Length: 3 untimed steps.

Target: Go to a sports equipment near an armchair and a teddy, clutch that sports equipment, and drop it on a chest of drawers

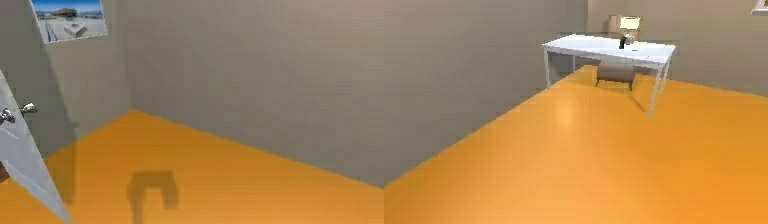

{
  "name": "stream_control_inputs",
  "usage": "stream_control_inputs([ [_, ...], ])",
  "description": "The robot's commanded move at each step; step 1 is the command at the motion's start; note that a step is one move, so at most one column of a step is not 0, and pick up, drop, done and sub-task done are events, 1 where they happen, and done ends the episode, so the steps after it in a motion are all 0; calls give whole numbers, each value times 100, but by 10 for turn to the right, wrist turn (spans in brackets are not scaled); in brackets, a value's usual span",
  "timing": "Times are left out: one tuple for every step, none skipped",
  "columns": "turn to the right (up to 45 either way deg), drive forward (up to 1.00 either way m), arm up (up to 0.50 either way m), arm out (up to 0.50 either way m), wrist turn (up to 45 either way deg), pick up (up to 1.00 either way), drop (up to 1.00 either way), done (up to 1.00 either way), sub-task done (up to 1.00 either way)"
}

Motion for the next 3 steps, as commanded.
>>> stream_control_inputs([
  [-450,0,0,0,0,0,0,0,0],
  [-360,0,0,0,0,0,0,0,0],
  [0,100,0,0,0,0,0,0,0],
])
